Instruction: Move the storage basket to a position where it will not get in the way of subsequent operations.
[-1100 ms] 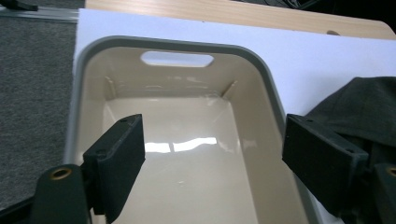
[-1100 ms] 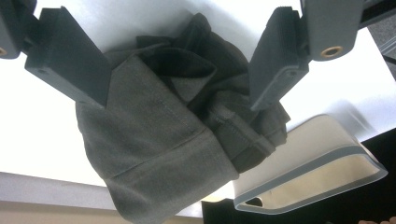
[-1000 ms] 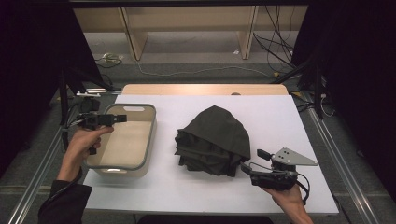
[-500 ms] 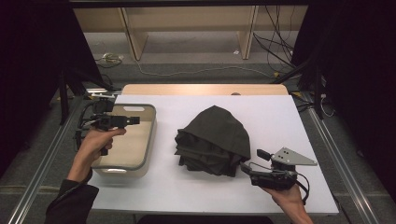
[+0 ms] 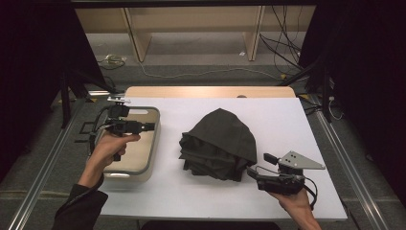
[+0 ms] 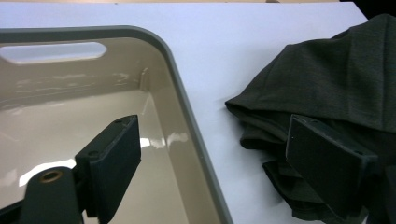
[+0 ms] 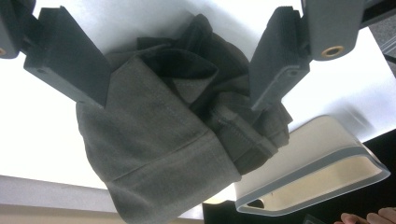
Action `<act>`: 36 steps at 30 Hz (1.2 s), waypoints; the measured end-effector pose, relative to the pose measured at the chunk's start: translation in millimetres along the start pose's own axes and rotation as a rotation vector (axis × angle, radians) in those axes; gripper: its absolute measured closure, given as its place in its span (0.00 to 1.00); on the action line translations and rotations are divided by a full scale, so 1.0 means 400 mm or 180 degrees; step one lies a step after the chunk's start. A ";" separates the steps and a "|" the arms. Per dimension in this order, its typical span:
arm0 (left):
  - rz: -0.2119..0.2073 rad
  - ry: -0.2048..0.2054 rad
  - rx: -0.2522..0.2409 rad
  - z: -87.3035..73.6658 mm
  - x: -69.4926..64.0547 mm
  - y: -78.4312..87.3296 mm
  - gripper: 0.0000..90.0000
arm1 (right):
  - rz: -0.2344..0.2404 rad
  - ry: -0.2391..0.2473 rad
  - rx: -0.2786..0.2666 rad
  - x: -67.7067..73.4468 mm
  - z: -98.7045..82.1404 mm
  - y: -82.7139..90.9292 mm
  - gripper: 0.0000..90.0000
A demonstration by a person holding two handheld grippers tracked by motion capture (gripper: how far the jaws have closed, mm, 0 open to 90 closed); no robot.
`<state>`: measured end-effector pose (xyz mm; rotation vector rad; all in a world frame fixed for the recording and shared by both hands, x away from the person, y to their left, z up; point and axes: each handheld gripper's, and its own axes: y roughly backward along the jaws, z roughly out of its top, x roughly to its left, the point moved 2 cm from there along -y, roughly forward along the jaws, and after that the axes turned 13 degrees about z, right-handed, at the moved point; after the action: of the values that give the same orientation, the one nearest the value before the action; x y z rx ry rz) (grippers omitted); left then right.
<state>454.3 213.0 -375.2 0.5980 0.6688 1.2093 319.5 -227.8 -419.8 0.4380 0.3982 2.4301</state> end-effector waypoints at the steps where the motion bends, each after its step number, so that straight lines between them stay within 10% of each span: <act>1: -0.0013 -0.0007 0.0010 -0.001 -0.004 -0.001 0.19 | -0.0003 -0.0011 0.0001 0.000 0.000 0.001 0.25; 36: -0.0382 -0.0298 0.0086 -0.066 -0.189 -0.083 0.19 | -0.0055 -0.0097 -0.0005 -0.026 0.006 -0.022 0.25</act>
<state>439.7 133.3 -406.1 0.6245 0.6337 1.0558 332.8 -227.3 -423.1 0.4684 0.3856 2.4039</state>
